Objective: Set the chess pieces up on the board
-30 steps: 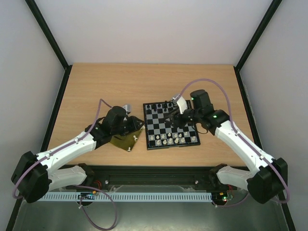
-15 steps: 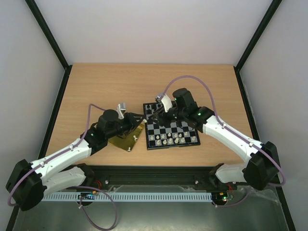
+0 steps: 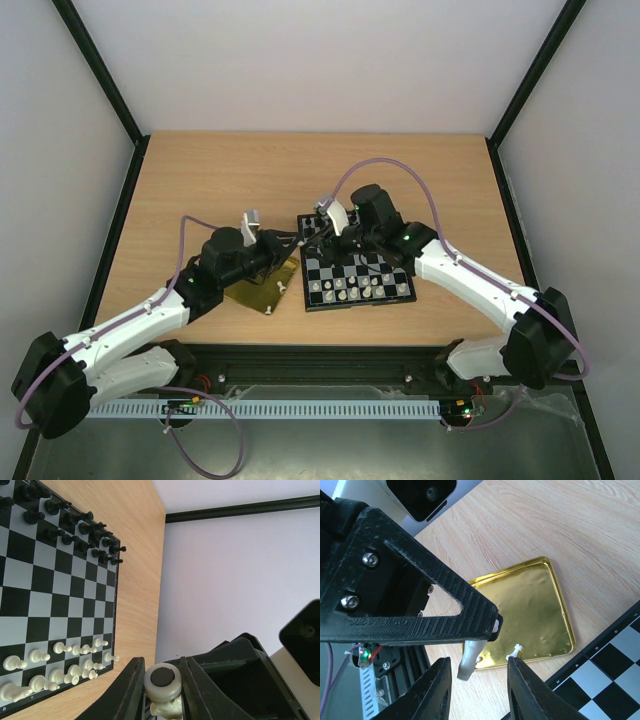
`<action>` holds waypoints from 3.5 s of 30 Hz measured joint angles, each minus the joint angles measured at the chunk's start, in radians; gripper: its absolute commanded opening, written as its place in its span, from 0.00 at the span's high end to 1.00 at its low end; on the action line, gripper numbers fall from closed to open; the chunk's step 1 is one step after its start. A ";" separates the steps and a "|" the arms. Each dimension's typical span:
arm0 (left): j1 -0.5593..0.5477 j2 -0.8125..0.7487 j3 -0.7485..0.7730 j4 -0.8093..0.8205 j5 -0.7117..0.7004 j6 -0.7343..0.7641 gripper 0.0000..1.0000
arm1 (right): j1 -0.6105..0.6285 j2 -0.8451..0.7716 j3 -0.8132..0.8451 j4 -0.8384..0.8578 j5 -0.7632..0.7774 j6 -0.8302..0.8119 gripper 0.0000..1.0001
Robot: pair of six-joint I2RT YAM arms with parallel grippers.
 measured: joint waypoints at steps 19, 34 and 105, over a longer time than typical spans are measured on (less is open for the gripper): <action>-0.030 0.008 0.003 0.006 -0.034 0.019 0.40 | 0.002 0.021 0.011 0.014 -0.003 -0.004 0.99; 0.273 0.023 0.206 -0.482 0.031 0.559 0.25 | -0.004 -0.058 0.036 -0.452 0.288 -0.523 0.99; 0.256 -0.099 0.131 -0.645 -0.063 1.048 0.29 | -0.505 0.142 -0.010 -0.603 0.302 -0.816 0.73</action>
